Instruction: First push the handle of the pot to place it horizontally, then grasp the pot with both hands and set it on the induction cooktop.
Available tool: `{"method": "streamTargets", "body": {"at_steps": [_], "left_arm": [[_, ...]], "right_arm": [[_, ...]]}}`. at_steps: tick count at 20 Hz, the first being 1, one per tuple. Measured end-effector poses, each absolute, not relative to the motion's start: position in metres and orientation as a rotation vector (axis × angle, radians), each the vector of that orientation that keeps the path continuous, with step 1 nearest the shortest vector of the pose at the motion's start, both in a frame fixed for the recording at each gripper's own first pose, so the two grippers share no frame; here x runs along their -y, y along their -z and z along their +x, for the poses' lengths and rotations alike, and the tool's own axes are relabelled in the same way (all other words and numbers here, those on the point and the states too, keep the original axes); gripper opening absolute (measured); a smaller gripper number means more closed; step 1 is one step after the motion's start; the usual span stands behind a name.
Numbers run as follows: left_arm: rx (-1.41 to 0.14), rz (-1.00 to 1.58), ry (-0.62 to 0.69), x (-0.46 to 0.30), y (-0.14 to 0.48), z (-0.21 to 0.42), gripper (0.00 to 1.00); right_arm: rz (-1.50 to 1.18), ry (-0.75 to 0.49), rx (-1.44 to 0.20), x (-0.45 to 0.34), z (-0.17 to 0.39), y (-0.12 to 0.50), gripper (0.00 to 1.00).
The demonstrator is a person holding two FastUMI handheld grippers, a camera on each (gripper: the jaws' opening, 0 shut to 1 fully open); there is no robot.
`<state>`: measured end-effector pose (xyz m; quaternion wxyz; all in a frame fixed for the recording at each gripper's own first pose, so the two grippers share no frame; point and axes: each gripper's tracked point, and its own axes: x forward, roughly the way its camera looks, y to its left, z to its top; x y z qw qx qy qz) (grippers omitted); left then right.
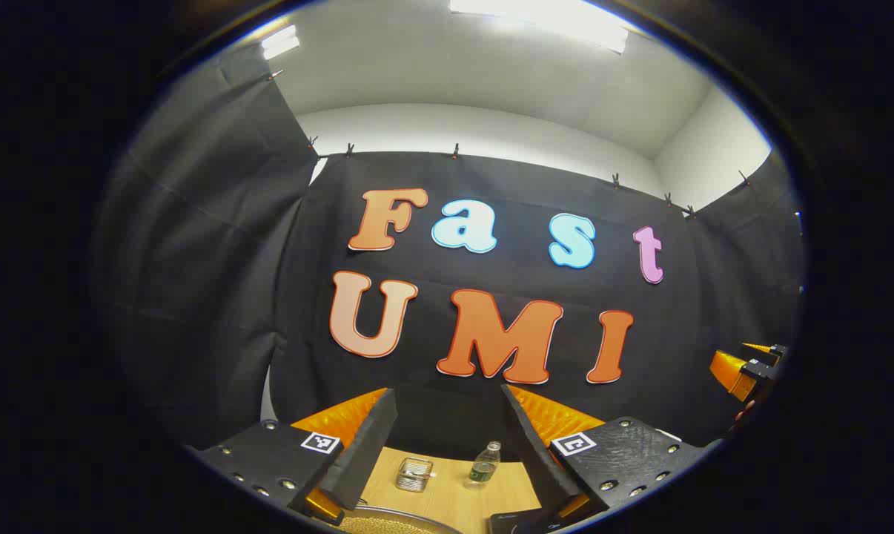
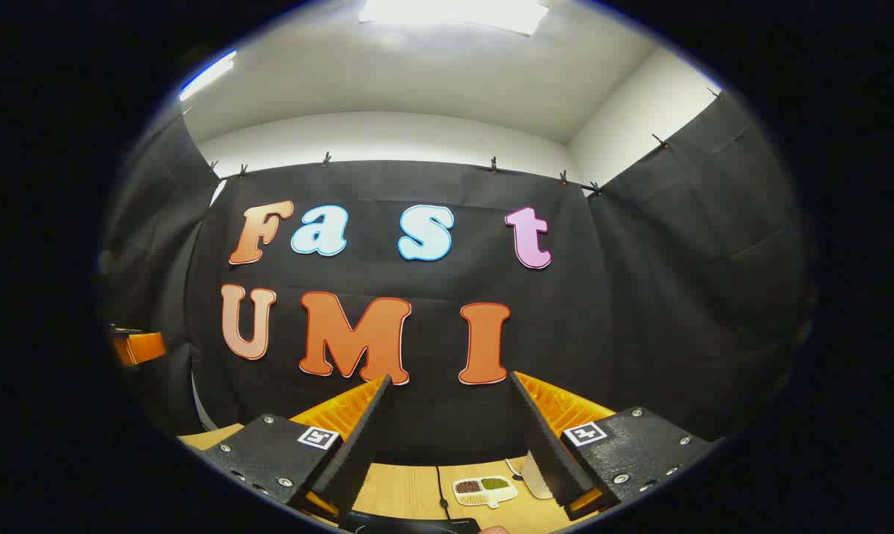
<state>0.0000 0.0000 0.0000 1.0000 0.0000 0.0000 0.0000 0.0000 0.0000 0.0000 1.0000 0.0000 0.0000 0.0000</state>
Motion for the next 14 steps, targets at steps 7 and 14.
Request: {"method": "streamTargets", "body": {"at_steps": [7, 14], "left_arm": [[0.037, 0.042, 0.041, 0.04, -0.017, -0.002, 0.87], [0.038, 0.041, 0.052, 0.048, -0.022, -0.009, 0.87]], "right_arm": [[-0.004, -0.023, 0.015, 0.026, 0.003, -0.005, 0.94], [0.004, -0.02, 0.022, 0.029, 0.001, -0.006, 0.94]]}}
